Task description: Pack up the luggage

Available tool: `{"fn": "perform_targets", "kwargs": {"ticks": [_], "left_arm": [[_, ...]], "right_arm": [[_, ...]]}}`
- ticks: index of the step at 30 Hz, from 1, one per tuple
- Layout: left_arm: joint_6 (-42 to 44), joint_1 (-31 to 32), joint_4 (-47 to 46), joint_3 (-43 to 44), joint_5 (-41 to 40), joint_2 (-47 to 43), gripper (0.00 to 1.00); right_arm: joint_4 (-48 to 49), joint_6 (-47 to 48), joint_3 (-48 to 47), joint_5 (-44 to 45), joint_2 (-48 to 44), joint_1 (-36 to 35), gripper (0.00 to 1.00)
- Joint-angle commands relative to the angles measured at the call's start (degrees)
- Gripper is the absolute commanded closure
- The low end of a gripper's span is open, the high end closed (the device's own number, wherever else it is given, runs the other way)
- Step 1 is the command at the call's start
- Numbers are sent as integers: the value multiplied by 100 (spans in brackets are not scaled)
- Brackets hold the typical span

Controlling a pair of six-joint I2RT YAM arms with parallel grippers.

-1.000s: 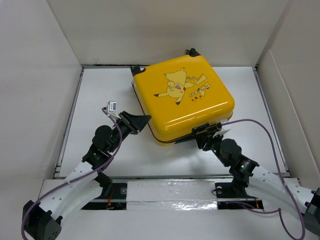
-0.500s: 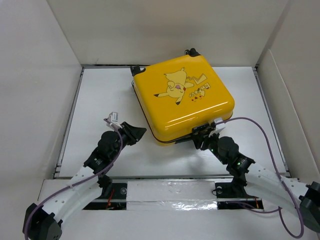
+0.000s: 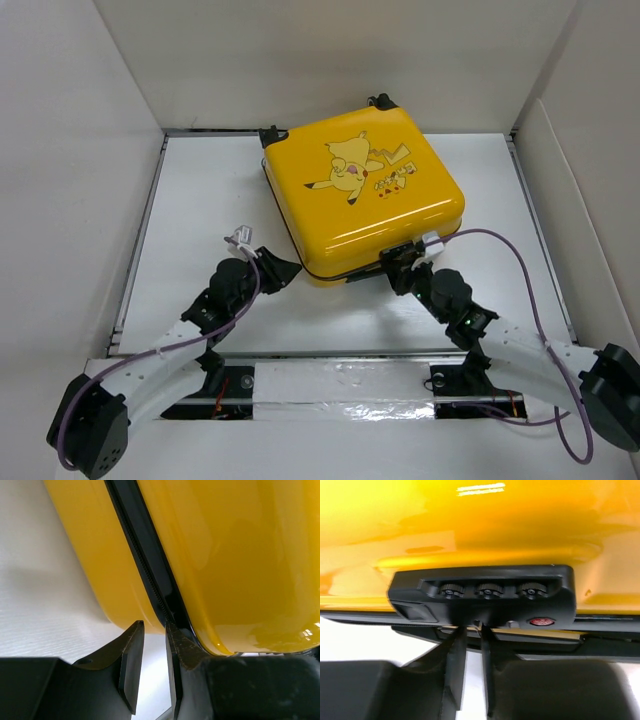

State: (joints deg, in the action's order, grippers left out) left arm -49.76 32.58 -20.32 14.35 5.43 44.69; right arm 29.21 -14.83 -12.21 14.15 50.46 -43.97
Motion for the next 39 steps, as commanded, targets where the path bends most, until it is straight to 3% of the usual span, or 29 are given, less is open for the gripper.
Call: {"fn": "perform_targets", "kwargs": {"ticks": [1,6,13,17,20,26,32,39], "left_arm": [[142,100,-631,-72,168,136,78],[115,100,-1123,15,309,532,78],[1,100,-1879,244,608,1042,79],[10,372,-2020,463,459,1218,79],[10,442,-2003,507,371,1244,79],[-69,442,-2090,463,362,1288,79],[-25,442,-2073,656,327,1297,79],[-34,609,-2161,780,388,1499,78]], "right_arm": [[902,15,8,105,-185,37,85],[972,-90,25,-26,-159,37,100],[771,-257,-185,-343,52,-549,100],[270,-345,-449,508,78,-1113,100],[251,-398,-414,756,8,-1114,100],[-336,-126,-1072,-455,-247,-1237,100],[-1392,-239,-2223,-1626,761,-2080,100],[20,-618,-2382,-1364,2317,-2626,100]]}}
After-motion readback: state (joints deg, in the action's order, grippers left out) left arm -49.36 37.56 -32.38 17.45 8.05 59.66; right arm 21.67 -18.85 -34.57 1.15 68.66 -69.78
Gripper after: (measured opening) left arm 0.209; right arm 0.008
